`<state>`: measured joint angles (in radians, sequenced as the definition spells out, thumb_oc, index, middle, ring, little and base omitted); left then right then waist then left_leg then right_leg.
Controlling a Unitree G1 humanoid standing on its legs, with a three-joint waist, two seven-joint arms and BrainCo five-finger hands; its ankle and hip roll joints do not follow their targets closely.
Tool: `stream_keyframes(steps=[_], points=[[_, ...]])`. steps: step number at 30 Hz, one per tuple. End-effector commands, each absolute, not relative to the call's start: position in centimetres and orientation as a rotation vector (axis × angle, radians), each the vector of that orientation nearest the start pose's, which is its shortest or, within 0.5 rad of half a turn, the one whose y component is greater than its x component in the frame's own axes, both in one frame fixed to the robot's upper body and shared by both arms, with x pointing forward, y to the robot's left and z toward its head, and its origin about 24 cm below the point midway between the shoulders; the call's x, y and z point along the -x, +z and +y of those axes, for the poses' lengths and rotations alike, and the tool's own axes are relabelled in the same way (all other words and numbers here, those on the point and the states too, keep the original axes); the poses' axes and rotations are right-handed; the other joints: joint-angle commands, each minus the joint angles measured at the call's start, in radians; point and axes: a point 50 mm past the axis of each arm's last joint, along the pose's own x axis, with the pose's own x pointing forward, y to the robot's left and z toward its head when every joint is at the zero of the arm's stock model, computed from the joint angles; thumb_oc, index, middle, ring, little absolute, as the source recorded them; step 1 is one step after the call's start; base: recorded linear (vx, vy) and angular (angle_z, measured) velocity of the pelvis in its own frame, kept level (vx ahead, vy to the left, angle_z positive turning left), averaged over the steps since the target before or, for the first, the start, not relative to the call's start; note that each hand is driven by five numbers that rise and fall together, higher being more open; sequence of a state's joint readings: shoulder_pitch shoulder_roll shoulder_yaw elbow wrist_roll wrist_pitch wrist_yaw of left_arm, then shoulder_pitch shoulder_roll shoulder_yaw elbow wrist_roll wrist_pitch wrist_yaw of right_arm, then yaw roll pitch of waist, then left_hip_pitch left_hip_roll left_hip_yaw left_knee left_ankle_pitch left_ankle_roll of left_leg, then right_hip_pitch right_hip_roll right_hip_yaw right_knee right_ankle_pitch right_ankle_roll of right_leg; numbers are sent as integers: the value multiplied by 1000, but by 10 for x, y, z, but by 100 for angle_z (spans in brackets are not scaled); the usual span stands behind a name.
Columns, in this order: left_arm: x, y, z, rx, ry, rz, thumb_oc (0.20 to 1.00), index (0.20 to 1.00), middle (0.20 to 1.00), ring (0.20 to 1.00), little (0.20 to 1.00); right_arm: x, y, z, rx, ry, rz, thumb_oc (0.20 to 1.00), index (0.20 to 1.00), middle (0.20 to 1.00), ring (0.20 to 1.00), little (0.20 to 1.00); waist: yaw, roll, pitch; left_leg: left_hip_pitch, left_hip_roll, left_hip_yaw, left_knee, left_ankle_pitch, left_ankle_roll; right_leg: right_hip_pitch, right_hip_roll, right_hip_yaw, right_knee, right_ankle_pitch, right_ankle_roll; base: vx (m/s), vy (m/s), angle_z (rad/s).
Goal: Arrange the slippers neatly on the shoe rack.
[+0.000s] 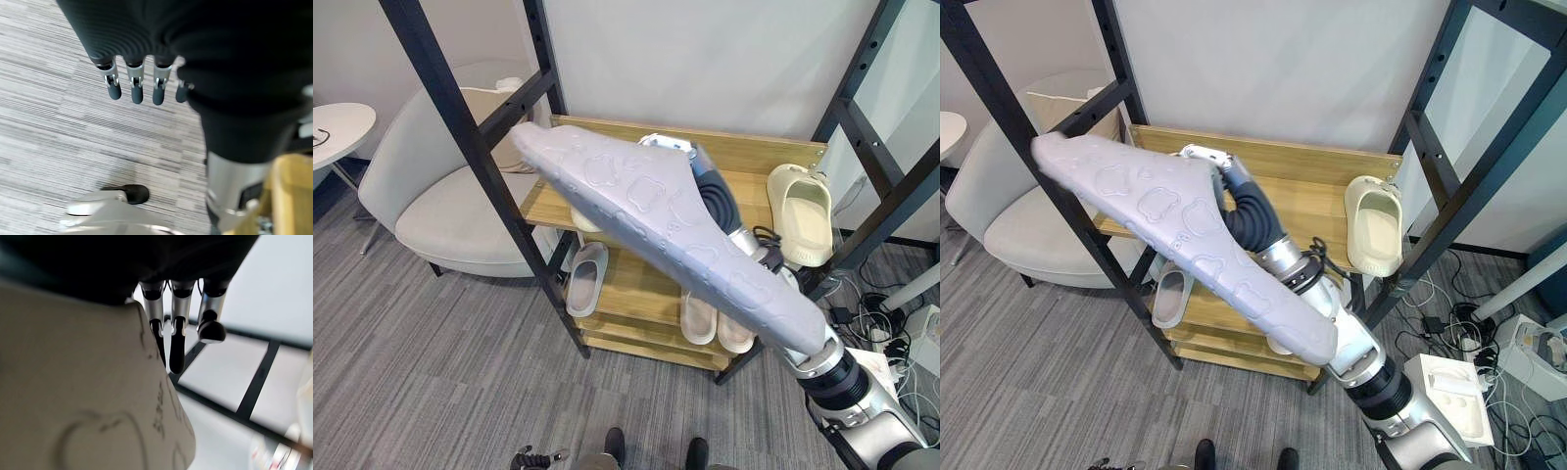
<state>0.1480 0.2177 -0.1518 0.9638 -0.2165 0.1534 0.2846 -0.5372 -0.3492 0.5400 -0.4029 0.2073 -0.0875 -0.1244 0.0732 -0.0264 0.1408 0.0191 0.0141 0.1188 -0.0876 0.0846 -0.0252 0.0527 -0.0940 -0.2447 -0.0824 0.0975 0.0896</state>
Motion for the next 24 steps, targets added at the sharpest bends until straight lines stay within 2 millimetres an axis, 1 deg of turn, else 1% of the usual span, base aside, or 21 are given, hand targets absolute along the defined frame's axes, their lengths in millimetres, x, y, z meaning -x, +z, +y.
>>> stream_keyframes(steps=[1, 2, 5, 6, 8, 10, 12, 13, 14, 15, 16, 17, 18, 19, 20, 21, 22, 23, 24], points=[[-86, -153, 243, -277, 415, 1210, 1000, 1000, 1000, 1000, 1000, -219, 261, -37, -18, 722, -1011, 200, 200, 200, 200, 200, 30, -2, 32, 56, -5, 21, 0, -64, -38, 104, 42, -13, 5, -142, 23, 0, 0, 0], [-86, -153, 244, -279, 417, 1213, 1000, 1000, 1000, 1000, 1000, -220, 258, -35, -28, 745, -987, 200, 200, 200, 200, 200, 35, -4, 35, 54, -3, 18, 0, -62, -39, 103, 44, -15, 6, -143, 22, -46, -37, 3], [-88, -152, 247, -283, 428, 1208, 1000, 1000, 1000, 1000, 1000, -225, 238, -24, -18, 812, -872, 200, 200, 200, 200, 200, 47, -11, 52, 38, -1, 3, 0, -52, -44, 89, 47, -30, 16, -148, 18, -51, -34, 8], [-88, -152, 247, -283, 428, 1208, 1000, 1000, 1000, 1000, 1000, -225, 238, -24, -18, 812, -872, 200, 200, 200, 200, 200, 46, -11, 52, 37, -1, 3, 0, -52, -44, 88, 47, -31, 16, -149, 17, -40, -28, 13], [-91, -152, 249, -282, 437, 1204, 1000, 1000, 1000, 1000, 1000, -229, 224, -19, 14, 834, -799, 200, 200, 200, 200, 200, 53, -13, 71, 25, 2, -7, 0, -45, -45, 77, 49, -41, 24, -153, 13, -74, -41, 21], [-93, -151, 251, -285, 441, 1202, 1000, 1000, 1000, 1000, 1000, -238, 205, -12, 79, 844, -709, 200, 200, 200, 200, 200, 65, -11, 104, 5, 6, -17, 0, -32, -44, 52, 54, -53, 39, -160, 8, -88, -46, 17], [-95, -150, 252, -288, 444, 1196, 1000, 1000, 1000, 1000, 1000, -239, 204, -13, 103, 833, -711, 200, 200, 200, 200, 200, 68, -11, 115, -7, 8, -21, 0, -25, -45, 38, 54, -60, 49, -163, 6, -89, -28, 18], [-99, -149, 253, -289, 448, 1182, 1000, 1000, 1000, 1000, 1000, -244, 198, -11, 126, 824, -685, 200, 200, 200, 200, 200, 73, -7, 136, -22, 9, -25, 0, -14, -45, 21, 55, -66, 60, -166, 1, -162, -37, 16], [-104, -147, 254, -288, 453, 1169, 1000, 1000, 1000, 1000, 1000, -247, 198, -12, 154, 805, -690, 200, 200, 200, 200, 200, 77, -6, 151, -41, 10, -35, 0, -1, -44, -2, 53, -73, 74, -170, -2, -299, -64, 12], [-116, -143, 257, -291, 464, 1131, 1000, 1000, 1000, 1000, 1000, -255, 195, -14, 204, 762, -678, 200, 200, 200, 200, 200, 86, -1, 193, -116, 10, -54, 55, 7, -45, -59, 45, -93, 111, -174, -14, -325, -64, 26], [-122, -140, 257, -287, 467, 1111, 1000, 1000, 1000, 1000, 1000, -260, 194, -15, 255, 736, -680, 200, 200, 200, 200, 200, 91, 7, 209, -152, 8, -67, 67, 13, -45, -93, 41, -105, 129, -176, -19, -271, -52, 40], [-123, -140, 257, -287, 468, 1109, 1000, 1000, 1000, 1000, 1000, -260, 194, -15, 255, 736, -681, 200, 200, 200, 200, 200, 89, 7, 206, -160, 8, -69, 71, 13, -45, -99, 40, -107, 133, -177, -19, -243, -9, 49], [-130, -137, 259, -280, 481, 1079, 1000, 1000, 1000, 1000, 1000, -267, 190, -21, 310, 688, -670, 200, 200, 200, 200, 200, 89, 18, 220, -222, 3, -94, 57, 47, -51, -177, 33, -117, 162, -175, -23, -174, 2, 38], [-133, -136, 260, -282, 484, 1072, 1000, 1000, 1000, 1000, 1000, -271, 190, -26, 377, 655, -685, 200, 200, 200, 200, 200, 89, 23, 206, -246, 0, -97, 40, 64, -58, -214, 34, -126, 179, -184, -26, -179, 6, 26], [-133, -136, 260, -282, 484, 1071, 1000, 1000, 1000, 1000, 1000, -271, 190, -26, 377, 654, -685, 200, 200, 200, 200, 200, 88, 24, 202, -254, 1, -99, 40, 68, -57, -220, 34, -128, 178, -180, -26, -86, -38, 31], [-142, -133, 257, -275, 472, 1042, 1000, 1000, 1000, 1000, 1000, -281, 192, -41, 477, 544, -707, 200, 200, 200, 200, 200, 83, 36, 199, -313, -1, -85, 50, 80, -70, -266, 25, -162, 201, -194, -28, -66, -36, 35], [-142, -133, 257, -275, 471, 1042, 1000, 1000, 1000, 1000, 1000, -281, 192, -41, 478, 544, -707, 200, 200, 200, 200, 200, 82, 36, 197, -317, -1, -86, 52, 79, -70, -270, 25, -163, 203, -195, -28, -88, -65, 42], [-148, -131, 255, -278, 459, 1022, 1000, 1000, 1000, 1000, 1000, -283, 195, -48, 523, 505, -722, 200, 200, 200, 200, 200, 76, 43, 201, -349, 2, -72, 77, 79, -71, -288, 20, -179, 217, -200, -31, -64, -31, 52], [-154, -128, 252, -268, 450, 994, 1000, 1000, 1000, 1000, 1000, -290, 192, -55, 565, 448, -711, 200, 200, 200, 200, 200, 70, 52, 210, -377, 1, -57, 104, 75, -66, -311, 14, -192, 241, -207, -33, -95, -28, 64]])
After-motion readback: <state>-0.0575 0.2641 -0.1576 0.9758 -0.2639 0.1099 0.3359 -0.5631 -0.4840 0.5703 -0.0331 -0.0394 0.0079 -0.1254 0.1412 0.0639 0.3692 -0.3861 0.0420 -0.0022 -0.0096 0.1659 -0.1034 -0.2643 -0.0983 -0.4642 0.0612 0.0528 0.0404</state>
